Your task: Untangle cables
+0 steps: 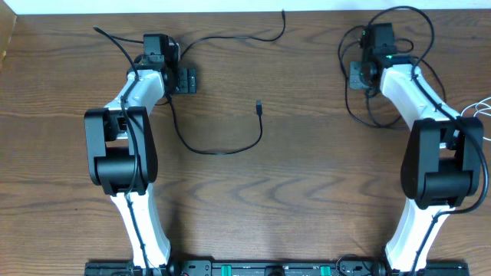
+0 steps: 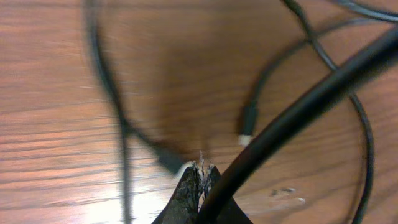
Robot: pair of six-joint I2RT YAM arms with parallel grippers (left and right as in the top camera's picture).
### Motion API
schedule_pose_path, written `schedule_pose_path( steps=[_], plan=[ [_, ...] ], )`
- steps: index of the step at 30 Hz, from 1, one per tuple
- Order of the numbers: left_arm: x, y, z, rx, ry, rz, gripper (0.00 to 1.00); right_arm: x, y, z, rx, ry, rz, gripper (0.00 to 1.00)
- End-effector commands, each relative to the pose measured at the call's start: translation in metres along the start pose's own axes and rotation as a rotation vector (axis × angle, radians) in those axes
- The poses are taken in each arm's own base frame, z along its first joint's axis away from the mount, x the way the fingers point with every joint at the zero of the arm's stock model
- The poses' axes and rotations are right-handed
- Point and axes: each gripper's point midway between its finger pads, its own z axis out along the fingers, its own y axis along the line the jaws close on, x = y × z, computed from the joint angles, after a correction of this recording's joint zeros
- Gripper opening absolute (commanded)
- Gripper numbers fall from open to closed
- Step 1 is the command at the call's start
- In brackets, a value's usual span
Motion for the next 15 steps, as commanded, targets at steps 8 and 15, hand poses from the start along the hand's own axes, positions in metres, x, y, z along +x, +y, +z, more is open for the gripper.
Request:
schedule_pose_path(
  steps=[8, 15],
  plan=[
    [0.0419, -0.0012, 0.0252, 0.017, 0.118, -0.004, 0.91, 0.0116, -0.019, 0.015, -0.047, 0.062, 0.067, 0.45],
    [0.0419, -0.0012, 0.0252, 0.017, 0.118, -0.003, 0.92, 0.0146, -0.0177, 0.0148, -0.053, 0.075, 0.066, 0.99]
  ],
)
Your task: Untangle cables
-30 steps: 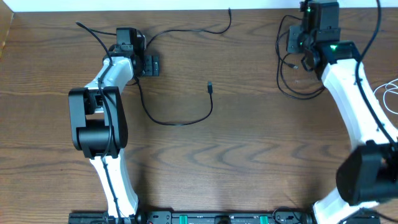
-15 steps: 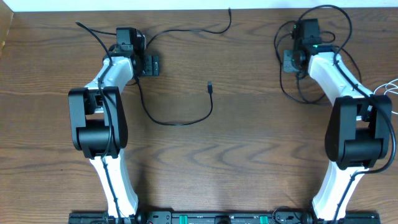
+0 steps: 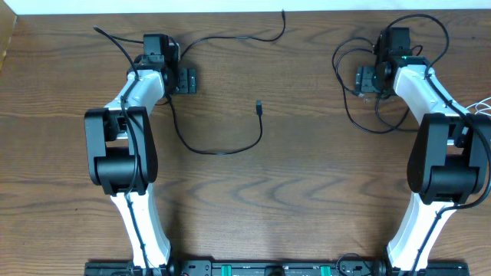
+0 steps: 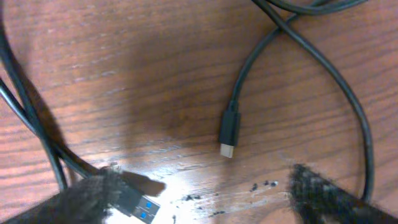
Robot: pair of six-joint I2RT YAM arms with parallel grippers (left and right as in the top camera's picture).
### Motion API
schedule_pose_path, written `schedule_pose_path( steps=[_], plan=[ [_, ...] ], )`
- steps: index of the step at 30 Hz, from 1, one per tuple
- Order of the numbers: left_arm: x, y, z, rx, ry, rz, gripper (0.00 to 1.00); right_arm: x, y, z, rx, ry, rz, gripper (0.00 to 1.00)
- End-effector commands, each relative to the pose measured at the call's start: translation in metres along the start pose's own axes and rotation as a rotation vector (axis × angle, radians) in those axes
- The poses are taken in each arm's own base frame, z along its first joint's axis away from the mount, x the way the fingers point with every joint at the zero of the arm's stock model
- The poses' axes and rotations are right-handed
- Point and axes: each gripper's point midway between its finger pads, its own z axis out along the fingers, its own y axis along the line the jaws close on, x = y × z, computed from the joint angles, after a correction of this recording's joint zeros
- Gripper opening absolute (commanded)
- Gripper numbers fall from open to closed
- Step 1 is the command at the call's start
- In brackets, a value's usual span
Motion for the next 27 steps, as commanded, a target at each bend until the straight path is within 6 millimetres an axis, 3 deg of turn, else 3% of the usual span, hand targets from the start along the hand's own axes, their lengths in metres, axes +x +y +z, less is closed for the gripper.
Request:
schedule_pose_path(
  steps=[1, 8, 22, 27],
  plan=[
    [0.042, -0.001, 0.025, 0.017, 0.118, -0.004, 0.92, 0.002, 0.004, 0.001, -0.022, 0.018, 0.001, 0.99],
    [0.042, -0.001, 0.025, 0.017, 0.117, -0.004, 0.91, 0.02, 0.003, -0.012, -0.027, 0.095, 0.005, 0.99],
    [0.041, -0.001, 0.025, 0.017, 0.114, -0.004, 0.91, 0.003, -0.007, -0.095, -0.023, 0.001, 0.013, 0.99],
    [0.041, -0.001, 0.025, 0.017, 0.114, -0.004, 0.91, -0.001, 0.016, -0.108, -0.158, -0.021, -0.026, 0.99]
  ],
)
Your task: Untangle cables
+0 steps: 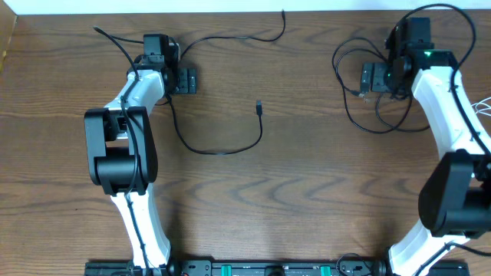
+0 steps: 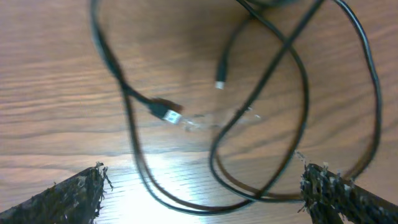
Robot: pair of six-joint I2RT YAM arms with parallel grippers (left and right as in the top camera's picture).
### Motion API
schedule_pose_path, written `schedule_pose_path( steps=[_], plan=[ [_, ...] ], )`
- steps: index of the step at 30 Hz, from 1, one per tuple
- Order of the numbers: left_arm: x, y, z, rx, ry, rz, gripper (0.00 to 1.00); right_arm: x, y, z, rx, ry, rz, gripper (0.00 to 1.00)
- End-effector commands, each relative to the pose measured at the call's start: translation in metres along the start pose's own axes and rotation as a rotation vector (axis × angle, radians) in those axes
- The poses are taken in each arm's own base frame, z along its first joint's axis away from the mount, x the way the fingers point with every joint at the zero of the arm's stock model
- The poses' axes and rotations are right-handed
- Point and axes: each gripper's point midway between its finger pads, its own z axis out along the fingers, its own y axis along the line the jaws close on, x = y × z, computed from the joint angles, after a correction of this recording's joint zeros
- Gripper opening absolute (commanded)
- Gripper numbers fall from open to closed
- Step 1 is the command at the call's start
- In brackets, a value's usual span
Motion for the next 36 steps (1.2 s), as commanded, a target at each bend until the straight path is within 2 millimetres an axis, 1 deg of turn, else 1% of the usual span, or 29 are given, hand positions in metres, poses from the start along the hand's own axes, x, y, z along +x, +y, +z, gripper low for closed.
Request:
schedule_pose_path(
  steps=[1, 3, 5, 9, 15, 21, 25, 28, 31, 35, 36],
  plan=[
    [0.041, -0.001, 0.025, 0.017, 0.114, -0.004, 0.91, -0.004, 0.025, -0.005, -0.132, -0.009, -0.04, 0.99],
    [0.041, -0.001, 0.025, 0.017, 0.114, -0.004, 0.92, 0.001, 0.034, 0.002, -0.156, 0.01, -0.061, 0.99],
    [0.041, -0.001, 0.025, 0.017, 0.115, -0.004, 0.91, 0.006, 0.039, 0.009, -0.158, 0.034, -0.077, 0.99],
    [0.042, -0.001, 0.025, 0.017, 0.118, -0.004, 0.92, 0.025, 0.054, 0.023, -0.165, 0.11, -0.124, 0.99],
    [0.042, -0.001, 0.025, 0.017, 0.118, -0.004, 0.92, 0.051, 0.078, 0.029, -0.163, 0.197, -0.193, 0.99],
    [0.042, -0.001, 0.025, 0.017, 0.117, -0.004, 0.92, 0.062, 0.082, 0.042, -0.101, 0.23, -0.237, 0.99],
    [0.042, -0.001, 0.025, 0.017, 0.118, -0.004, 0.92, 0.08, 0.079, 0.046, -0.083, 0.31, -0.206, 0.99],
    [0.042, -0.001, 0.025, 0.017, 0.117, -0.004, 0.91, 0.098, 0.074, 0.043, -0.06, 0.387, -0.157, 0.95],
    [0.041, -0.001, 0.025, 0.017, 0.114, -0.004, 0.91, 0.113, 0.073, 0.036, -0.039, 0.453, -0.129, 0.95],
    [0.041, -0.001, 0.025, 0.017, 0.113, -0.004, 0.92, 0.126, 0.073, 0.03, -0.003, 0.51, -0.054, 0.96],
    [0.041, -0.001, 0.025, 0.017, 0.113, -0.004, 0.91, 0.128, 0.073, 0.029, 0.002, 0.514, -0.037, 0.98]
  ],
)
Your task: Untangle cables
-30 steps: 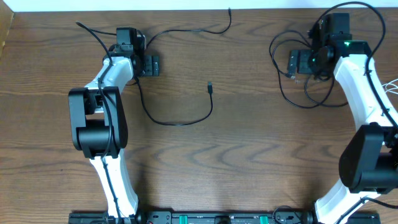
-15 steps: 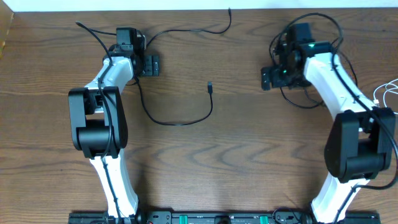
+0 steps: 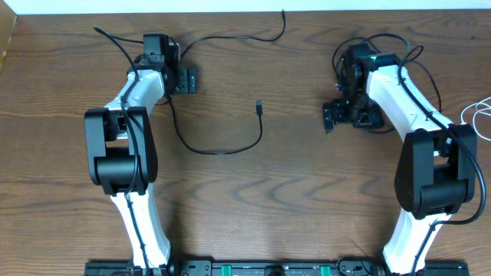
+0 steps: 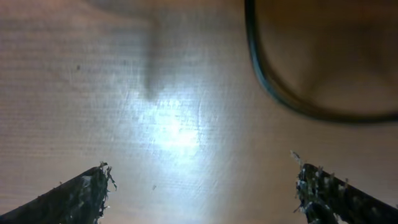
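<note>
A tangle of black cables (image 3: pixel 337 57) lies at the back right, partly hidden under my right arm. My right gripper (image 3: pixel 350 116) is open and low over the wood at the tangle's front left edge. In the right wrist view the right gripper (image 4: pixel 200 171) has only bare table between its fingers, and one black cable arc (image 4: pixel 298 109) curves past ahead of them. A separate black cable (image 3: pixel 219 152) loops across the middle to its small plug (image 3: pixel 259 105). My left gripper (image 3: pixel 184 80) rests at the back left beside that cable; its state is unclear.
A white cable (image 3: pixel 476 111) pokes in at the right edge. One black cable end (image 3: pixel 96 31) lies at the far left and another end (image 3: pixel 283 14) near the back edge. Bare brown wood fills the front half of the table.
My right gripper, still open, has moved from above the tangle at the back right to a lower spot further left and forward. The left arm and middle cable are unchanged.
At first my right gripper was shut among the tangled cables at the back right. Then it was open, with a USB plug beside its left finger. After that it was higher over the tangle, and now it is low at the tangle's front left.
</note>
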Robot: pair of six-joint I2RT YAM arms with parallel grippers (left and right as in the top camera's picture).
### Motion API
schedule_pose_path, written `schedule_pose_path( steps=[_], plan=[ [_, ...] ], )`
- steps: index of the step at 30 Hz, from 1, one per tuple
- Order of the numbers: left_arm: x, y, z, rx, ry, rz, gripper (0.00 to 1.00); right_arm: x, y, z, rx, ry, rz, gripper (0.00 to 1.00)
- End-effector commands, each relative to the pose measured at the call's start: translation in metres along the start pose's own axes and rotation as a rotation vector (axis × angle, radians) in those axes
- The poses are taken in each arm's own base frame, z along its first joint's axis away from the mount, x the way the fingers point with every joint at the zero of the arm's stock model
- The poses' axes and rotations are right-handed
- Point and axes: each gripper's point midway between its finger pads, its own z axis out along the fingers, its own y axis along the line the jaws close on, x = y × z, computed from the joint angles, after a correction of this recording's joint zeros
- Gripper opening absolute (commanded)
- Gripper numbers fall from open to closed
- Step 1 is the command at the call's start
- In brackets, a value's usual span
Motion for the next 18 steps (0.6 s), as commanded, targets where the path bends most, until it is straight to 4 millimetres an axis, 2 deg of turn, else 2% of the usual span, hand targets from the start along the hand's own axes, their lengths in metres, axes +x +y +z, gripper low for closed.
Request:
schedule_pose_path(
  steps=[1, 5, 9, 14, 18],
  plan=[
    [0.041, -0.001, 0.025, 0.017, 0.114, -0.004, 0.91, 0.001, 0.006, 0.003, 0.012, 0.009, 0.123, 0.99],
    [0.041, -0.001, 0.025, 0.017, 0.114, -0.004, 0.91, -0.007, 0.013, 0.003, 0.0, -0.028, 0.158, 0.99],
    [0.041, -0.001, 0.025, 0.017, 0.114, -0.004, 0.91, -0.019, 0.03, 0.002, -0.059, -0.072, 0.138, 0.99],
    [0.041, -0.001, 0.025, 0.017, 0.114, -0.004, 0.91, -0.017, 0.059, 0.0, -0.177, -0.058, 0.109, 0.99],
    [0.041, -0.001, 0.025, 0.017, 0.114, -0.004, 0.91, -0.016, 0.066, 0.001, -0.163, -0.068, 0.085, 0.99]
  ],
)
